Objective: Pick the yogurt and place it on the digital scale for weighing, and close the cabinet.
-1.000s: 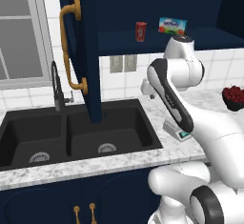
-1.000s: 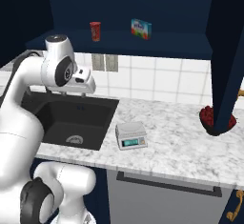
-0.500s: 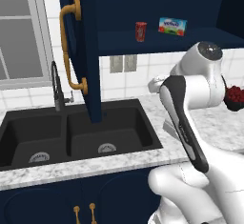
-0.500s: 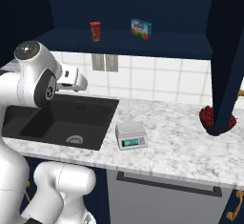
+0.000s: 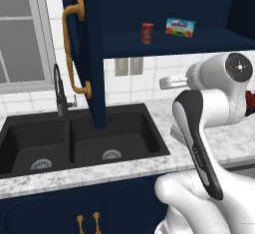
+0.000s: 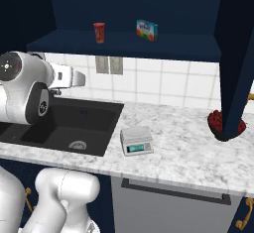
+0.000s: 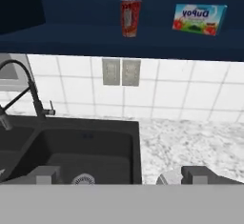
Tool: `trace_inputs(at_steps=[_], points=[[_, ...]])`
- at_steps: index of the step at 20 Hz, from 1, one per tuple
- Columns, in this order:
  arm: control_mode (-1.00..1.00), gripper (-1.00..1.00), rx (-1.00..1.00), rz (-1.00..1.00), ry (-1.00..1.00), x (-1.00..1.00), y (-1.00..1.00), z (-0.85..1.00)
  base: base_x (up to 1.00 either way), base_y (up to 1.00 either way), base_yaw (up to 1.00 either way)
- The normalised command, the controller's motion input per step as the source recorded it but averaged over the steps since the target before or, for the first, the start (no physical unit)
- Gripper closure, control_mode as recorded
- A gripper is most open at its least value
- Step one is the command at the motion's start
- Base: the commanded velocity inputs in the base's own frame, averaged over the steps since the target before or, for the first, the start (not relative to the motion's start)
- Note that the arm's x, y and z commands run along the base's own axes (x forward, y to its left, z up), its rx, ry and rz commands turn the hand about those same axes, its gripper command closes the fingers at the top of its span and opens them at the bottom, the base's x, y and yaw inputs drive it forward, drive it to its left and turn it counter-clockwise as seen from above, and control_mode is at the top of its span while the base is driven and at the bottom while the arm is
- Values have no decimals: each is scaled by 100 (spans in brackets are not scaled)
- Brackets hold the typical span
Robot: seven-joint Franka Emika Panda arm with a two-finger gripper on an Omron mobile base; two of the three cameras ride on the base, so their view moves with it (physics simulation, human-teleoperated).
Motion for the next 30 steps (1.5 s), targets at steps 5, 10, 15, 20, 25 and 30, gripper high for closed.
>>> trace_inputs(at_steps=[5,10,15,20,25,30], points=[[-100,-100,0,1,-22,0,0,50,0,0,0],[-100,-100,-3,0,-13,0,12,66,0,0,0],[-100,-100,0,0,3,1,-14,35,0,0,0],[-100,-100,0,0,-3,5,-4,12,0,0,0],[-100,-100,0,0,-7,38,0,2,0,0,0],[-100,-100,0,0,0,39,0,6,0,0,0]])
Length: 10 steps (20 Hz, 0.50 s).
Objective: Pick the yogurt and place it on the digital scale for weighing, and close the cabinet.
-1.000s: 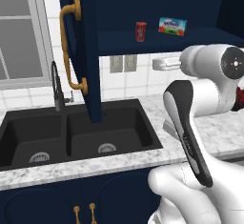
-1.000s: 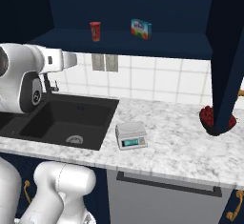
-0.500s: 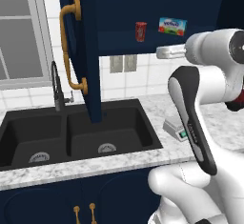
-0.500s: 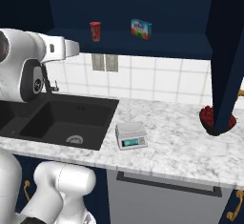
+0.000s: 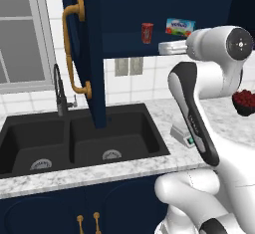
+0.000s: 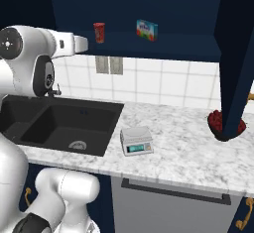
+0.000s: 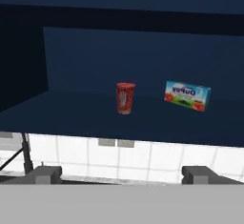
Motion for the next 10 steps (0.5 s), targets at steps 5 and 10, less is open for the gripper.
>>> trace_inputs(at_steps=[5,10], points=[[-100,-100,0,0,1,28,-1,24,0,0,0],[-100,-100,0,0,2,26,0,8,0,0,0]])
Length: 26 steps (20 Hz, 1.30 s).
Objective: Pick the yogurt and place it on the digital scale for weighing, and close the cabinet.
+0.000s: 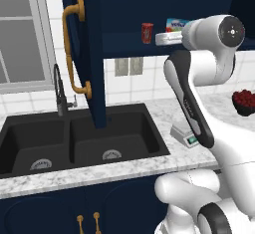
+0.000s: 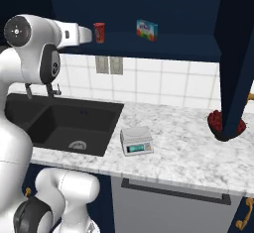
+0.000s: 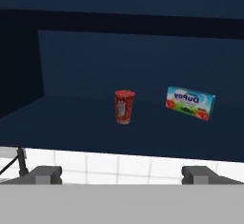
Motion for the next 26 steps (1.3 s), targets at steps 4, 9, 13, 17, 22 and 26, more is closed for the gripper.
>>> trace_inputs(at_steps=[4,9,13,17,22,26], points=[[-100,-100,0,0,2,31,0,3,0,0,0],[-100,-100,0,0,0,39,0,1,0,0,0],[-100,-100,0,0,0,48,2,9,0,0,0],[-100,-100,0,0,0,59,2,4,0,0,0],[-100,-100,1,6,1,47,0,0,0,0,0],[-100,-100,0,4,5,62,0,0,0,0,0]])
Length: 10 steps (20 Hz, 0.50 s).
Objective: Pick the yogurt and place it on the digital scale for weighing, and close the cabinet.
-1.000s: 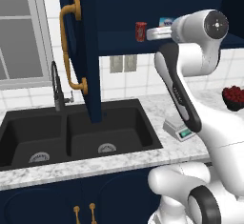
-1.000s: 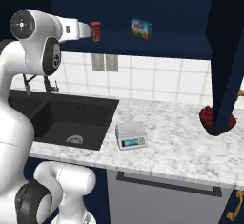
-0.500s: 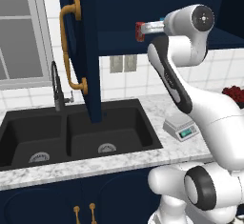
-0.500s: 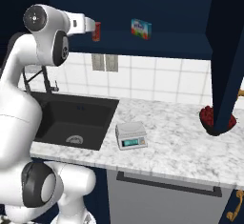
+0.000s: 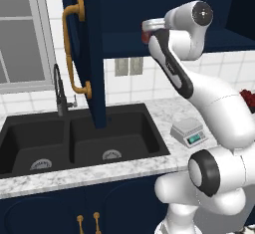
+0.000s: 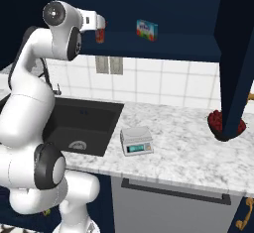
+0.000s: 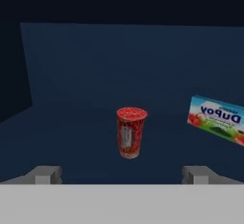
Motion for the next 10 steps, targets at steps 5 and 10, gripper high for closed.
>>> trace_inputs(at_steps=[5,10], points=[[-100,-100,0,0,3,57,0,0,0,0,0],[-100,-100,0,0,5,55,0,-6,0,0,0]])
